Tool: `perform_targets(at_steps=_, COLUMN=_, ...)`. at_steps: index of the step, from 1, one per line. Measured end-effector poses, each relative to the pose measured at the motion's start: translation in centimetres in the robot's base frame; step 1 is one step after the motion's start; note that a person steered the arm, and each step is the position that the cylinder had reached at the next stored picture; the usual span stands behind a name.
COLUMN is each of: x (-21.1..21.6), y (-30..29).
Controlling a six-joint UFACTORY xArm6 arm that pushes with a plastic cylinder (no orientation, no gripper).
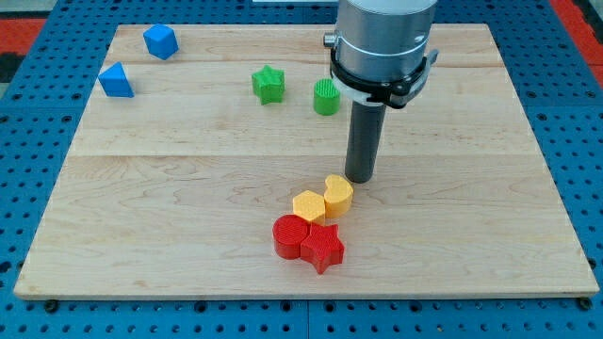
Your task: Touch the right of the red star
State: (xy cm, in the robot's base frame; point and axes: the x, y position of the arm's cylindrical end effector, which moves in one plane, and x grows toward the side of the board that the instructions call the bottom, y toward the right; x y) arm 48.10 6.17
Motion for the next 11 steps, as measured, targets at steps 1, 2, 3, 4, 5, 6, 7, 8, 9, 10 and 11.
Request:
perform_targets(at_steps=1, x=2.3, y=-1.4)
perform_targets(at_steps=2, x=3.8, y=-2.3)
perform_targets(at_steps=3, x=3.3, y=0.9)
perform_targets(at_steps=4, x=2.7, y=4.2)
perform_targets(at_steps=5, x=2.5, y=6.8)
perform_targets(at_steps=6, x=2.5, y=7.3)
perform_targets(at_steps=7, x=2.5, y=7.3)
perform_targets(at_steps=8, x=5.7, y=8.8)
perform_targets(at_steps=9, x=9.9, y=7.8)
perform_targets(at_steps=10, x=10.1, y=3.4)
perform_targets(at_steps=11, x=10.1, y=0.2)
